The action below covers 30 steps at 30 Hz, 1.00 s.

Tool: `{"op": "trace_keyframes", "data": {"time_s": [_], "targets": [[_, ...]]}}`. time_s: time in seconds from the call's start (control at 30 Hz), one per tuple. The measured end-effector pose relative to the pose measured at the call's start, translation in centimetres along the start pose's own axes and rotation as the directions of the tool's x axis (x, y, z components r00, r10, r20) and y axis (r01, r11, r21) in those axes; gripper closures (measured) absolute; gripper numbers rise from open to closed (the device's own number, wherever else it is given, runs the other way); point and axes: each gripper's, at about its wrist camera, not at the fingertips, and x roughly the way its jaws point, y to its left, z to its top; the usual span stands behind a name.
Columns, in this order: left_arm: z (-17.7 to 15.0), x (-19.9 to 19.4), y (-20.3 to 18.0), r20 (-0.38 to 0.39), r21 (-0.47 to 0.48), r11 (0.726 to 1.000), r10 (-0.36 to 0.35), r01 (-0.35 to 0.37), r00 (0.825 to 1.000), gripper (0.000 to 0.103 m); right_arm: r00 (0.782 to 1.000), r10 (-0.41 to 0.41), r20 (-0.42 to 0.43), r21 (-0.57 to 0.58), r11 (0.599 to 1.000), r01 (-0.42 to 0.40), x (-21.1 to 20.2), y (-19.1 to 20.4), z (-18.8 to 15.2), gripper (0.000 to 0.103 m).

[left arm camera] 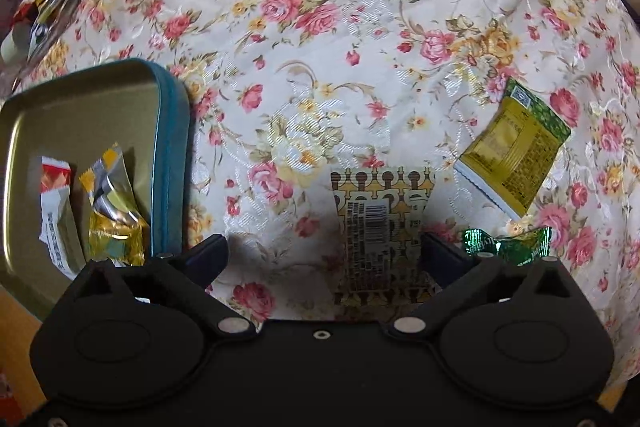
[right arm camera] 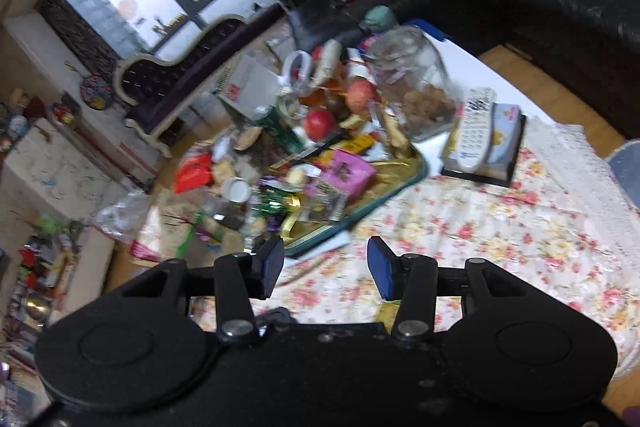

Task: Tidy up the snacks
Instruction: 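Reach the right gripper down to the yellow packet with green top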

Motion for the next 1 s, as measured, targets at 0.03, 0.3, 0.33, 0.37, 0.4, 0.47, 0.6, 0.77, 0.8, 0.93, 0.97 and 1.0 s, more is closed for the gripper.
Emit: {"op": "trace_keyframes", "data": {"time_s": [0.03, 0.3, 0.33, 0.37, 0.4, 0.47, 0.6, 0.77, 0.8, 0.93, 0.97, 1.0], "targets": [[0.2, 0.1, 0.1, -0.001, 0.016, 1.000, -0.007, 0.007, 1.000, 0.000, 1.000, -0.018, -0.010, 0.008, 1.000, 0.018, 0.6, -0.2, 0.0, 0.053], [2.1, 1.4, 2.1, -0.040, 0.046, 0.991, -0.125, 0.127, 0.991, 0.000, 0.987, -0.129, -0.092, -0.007, 0.992, 0.129, 4.9, -0.3, -1.2, 0.053], [2.0, 1.3, 1.9, -0.026, 0.066, 0.990, -0.121, 0.123, 0.992, 0.000, 0.984, -0.145, -0.099, -0.017, 0.989, 0.144, 5.5, -0.2, -1.4, 0.053], [2.1, 1.1, 1.9, -0.021, 0.071, 0.991, -0.115, 0.117, 0.993, 0.000, 0.981, -0.162, -0.104, -0.027, 0.987, 0.160, 6.1, -0.1, -1.7, 0.053], [2.2, 1.0, 1.7, -0.025, 0.064, 0.991, -0.114, 0.115, 0.993, 0.000, 0.978, -0.179, -0.108, -0.036, 0.984, 0.176, 6.7, 0.0, -1.9, 0.053], [2.3, 0.9, 1.7, -0.027, 0.057, 0.991, -0.124, 0.125, 0.992, 0.000, 0.970, -0.211, -0.118, -0.057, 0.977, 0.206, 7.9, 0.3, -2.5, 0.053], [2.3, 1.1, 1.7, -0.029, 0.057, 0.990, -0.126, 0.128, 0.992, 0.000, 0.965, -0.233, -0.121, -0.060, 0.972, 0.228, 9.8, 0.3, -3.8, 0.054], [1.7, 1.3, 1.8, -0.046, 0.093, 0.986, -0.131, 0.135, 0.990, 0.001, 0.932, -0.355, -0.066, -0.070, 0.934, 0.351, 10.7, -0.3, -5.2, 0.054], [1.8, 1.4, 1.8, -0.057, 0.093, 0.986, -0.132, 0.137, 0.990, 0.001, 0.924, -0.375, -0.078, -0.060, 0.927, 0.371, 10.7, -0.5, -5.3, 0.054], [1.8, 1.3, 2.3, -0.085, 0.082, 0.985, -0.142, 0.149, 0.986, 0.006, 0.906, -0.396, -0.149, -0.004, 0.917, 0.400, 10.6, -0.8, -4.9, 0.054], [2.0, 1.5, 2.4, -0.088, 0.087, 0.985, -0.142, 0.150, 0.986, 0.007, 0.903, -0.399, -0.158, 0.005, 0.914, 0.405, 10.6, -0.7, -4.8, 0.054], [2.0, 1.5, 2.5, -0.090, 0.087, 0.985, -0.143, 0.151, 0.986, 0.007, 0.901, -0.402, -0.167, 0.006, 0.913, 0.408, 10.7, -0.6, -4.6, 0.054]]}}
